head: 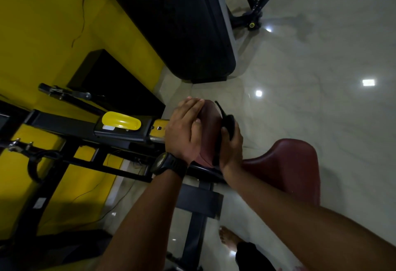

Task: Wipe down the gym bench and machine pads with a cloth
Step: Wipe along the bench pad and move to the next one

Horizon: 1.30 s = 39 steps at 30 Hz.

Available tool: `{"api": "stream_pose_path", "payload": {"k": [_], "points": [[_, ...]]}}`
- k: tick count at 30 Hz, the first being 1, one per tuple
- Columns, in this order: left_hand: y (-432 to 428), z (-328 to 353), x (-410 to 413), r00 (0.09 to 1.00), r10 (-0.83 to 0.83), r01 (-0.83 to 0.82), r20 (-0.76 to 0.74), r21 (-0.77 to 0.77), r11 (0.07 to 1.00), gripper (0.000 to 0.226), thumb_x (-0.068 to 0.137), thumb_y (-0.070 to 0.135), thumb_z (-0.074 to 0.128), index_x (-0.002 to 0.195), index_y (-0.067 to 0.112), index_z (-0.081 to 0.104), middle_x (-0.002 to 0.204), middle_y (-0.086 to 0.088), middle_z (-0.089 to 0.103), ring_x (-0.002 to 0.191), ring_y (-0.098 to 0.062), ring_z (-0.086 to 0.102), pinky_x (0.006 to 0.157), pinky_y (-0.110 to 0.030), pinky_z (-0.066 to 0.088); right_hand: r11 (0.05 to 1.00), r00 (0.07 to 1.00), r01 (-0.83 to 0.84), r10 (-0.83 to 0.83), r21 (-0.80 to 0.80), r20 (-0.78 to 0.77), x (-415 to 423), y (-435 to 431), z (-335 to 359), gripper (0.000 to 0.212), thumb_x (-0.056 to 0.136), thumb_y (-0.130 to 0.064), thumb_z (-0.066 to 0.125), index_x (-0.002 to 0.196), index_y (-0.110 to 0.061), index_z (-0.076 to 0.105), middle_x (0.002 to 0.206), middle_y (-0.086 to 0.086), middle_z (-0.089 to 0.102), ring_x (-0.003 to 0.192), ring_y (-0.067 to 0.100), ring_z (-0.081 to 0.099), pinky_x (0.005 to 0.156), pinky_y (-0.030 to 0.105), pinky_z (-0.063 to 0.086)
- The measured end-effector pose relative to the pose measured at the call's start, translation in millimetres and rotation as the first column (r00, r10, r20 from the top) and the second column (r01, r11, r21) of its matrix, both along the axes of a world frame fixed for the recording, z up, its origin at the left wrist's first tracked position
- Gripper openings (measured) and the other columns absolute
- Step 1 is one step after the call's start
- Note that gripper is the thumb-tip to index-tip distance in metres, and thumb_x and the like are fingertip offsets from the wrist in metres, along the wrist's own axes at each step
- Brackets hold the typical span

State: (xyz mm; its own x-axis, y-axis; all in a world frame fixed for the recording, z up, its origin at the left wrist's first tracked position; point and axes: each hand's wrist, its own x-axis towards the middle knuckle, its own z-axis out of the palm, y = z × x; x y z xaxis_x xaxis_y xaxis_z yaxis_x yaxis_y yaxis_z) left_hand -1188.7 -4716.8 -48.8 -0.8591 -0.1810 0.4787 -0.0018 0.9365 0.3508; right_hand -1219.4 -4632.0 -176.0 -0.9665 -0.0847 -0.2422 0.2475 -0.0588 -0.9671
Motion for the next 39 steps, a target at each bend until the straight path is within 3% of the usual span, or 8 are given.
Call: {"api": "stream_pose_path", "payload": {"k": [8, 13, 20, 25, 28, 33, 37, 39], "points": [[-1.2, 0.5, -1.5, 1.000, -0.001, 0.001, 0.000, -0.027, 1.000, 0.050, 0.092, 0.023, 0.040, 0.129, 0.005, 0.068, 0.133, -0.011, 0.066, 0.134, -0.028, 0.052, 0.112, -0.033, 0.039, 0.997, 0.948, 0.076, -0.066, 0.021, -0.312, 10.6, -3.6, 45.9, 0.053, 0.105, -0.038, 0.044, 0.156, -0.026, 0.034, 0.161, 0.002, 0.036, 0.147, 0.012, 0.035, 0.116, 0.025, 0.032], [1.1, 1.2, -0.9, 1.000, 0.003, -0.003, -0.004, -0.019, 1.000, 0.049, 0.090, 0.020, 0.041, 0.128, 0.004, 0.069, 0.133, -0.011, 0.066, 0.133, -0.027, 0.053, 0.111, -0.038, 0.043, 1.000, 0.999, -0.003, 0.003, 0.009, 0.051, -8.8, -3.6, 1.4, 0.065, 0.097, -0.056, 0.039, 0.154, -0.025, 0.040, 0.151, 0.003, 0.050, 0.138, 0.023, 0.048, 0.115, 0.040, 0.037], [-0.9, 0.3, -2.2, 1.000, -0.014, 0.014, -0.016, -0.032, 0.999, 0.051, 0.092, 0.023, 0.039, 0.128, 0.004, 0.068, 0.133, -0.011, 0.066, 0.134, -0.027, 0.052, 0.113, -0.028, 0.036, 0.998, 0.960, 0.065, -0.055, 0.027, -0.274, 8.1, -4.2, 29.6, 0.055, 0.104, -0.040, 0.045, 0.155, -0.020, 0.038, 0.158, 0.007, 0.040, 0.146, 0.018, 0.038, 0.116, 0.032, 0.035], [1.8, 2.6, -1.6, 1.000, 0.001, -0.002, -0.018, -0.016, 1.000, 0.049, 0.089, 0.018, 0.042, 0.127, 0.004, 0.069, 0.132, -0.011, 0.066, 0.134, -0.026, 0.052, 0.114, -0.022, 0.033, 0.991, 0.989, -0.135, 0.134, -0.018, -0.060, -30.6, 1.8, -13.3, 0.057, 0.100, -0.060, 0.042, 0.150, -0.033, 0.042, 0.149, -0.006, 0.049, 0.134, 0.014, 0.049, 0.113, 0.041, 0.040], [2.6, 3.3, -0.8, 1.000, 0.001, -0.001, -0.013, -0.012, 1.000, 0.049, 0.089, 0.018, 0.042, 0.127, 0.004, 0.069, 0.132, -0.011, 0.066, 0.134, -0.026, 0.052, 0.114, -0.024, 0.034, 0.992, 0.991, -0.104, 0.097, 0.075, 0.092, 3.1, -0.2, -25.2, 0.061, 0.099, -0.054, 0.039, 0.152, -0.025, 0.041, 0.149, 0.011, 0.049, 0.137, 0.031, 0.046, 0.112, 0.041, 0.037], [2.6, 3.5, -1.1, 1.000, -0.008, 0.008, -0.019, -0.029, 1.000, 0.049, 0.089, 0.018, 0.041, 0.126, 0.003, 0.069, 0.132, -0.011, 0.067, 0.133, -0.027, 0.053, 0.114, -0.029, 0.038, 0.997, 0.993, 0.006, 0.003, 0.078, -0.118, 25.0, -4.3, -7.4, 0.063, 0.099, -0.058, 0.036, 0.150, -0.021, 0.044, 0.152, 0.006, 0.047, 0.140, 0.025, 0.043, 0.118, 0.052, 0.032], [1.0, 1.9, -1.9, 1.000, -0.009, 0.009, -0.021, -0.031, 0.999, 0.049, 0.089, 0.018, 0.042, 0.127, 0.003, 0.069, 0.132, -0.012, 0.066, 0.133, -0.026, 0.052, 0.113, -0.030, 0.039, 0.998, 0.993, -0.062, 0.062, 0.005, -0.099, -19.1, 0.2, -6.1, 0.053, 0.101, -0.050, 0.042, 0.150, -0.029, 0.044, 0.150, -0.005, 0.048, 0.133, 0.007, 0.046, 0.113, 0.026, 0.036], [0.3, 1.5, -1.7, 1.000, -0.005, 0.005, -0.020, -0.033, 0.999, 0.049, 0.088, 0.017, 0.042, 0.127, 0.003, 0.069, 0.132, -0.011, 0.066, 0.134, -0.025, 0.051, 0.113, -0.027, 0.037, 0.991, 0.992, -0.116, 0.119, -0.071, 0.038, -29.8, 1.9, -19.0, 0.044, 0.103, -0.047, 0.043, 0.144, -0.034, 0.047, 0.140, -0.006, 0.055, 0.127, 0.013, 0.052, 0.112, 0.038, 0.040]]}}
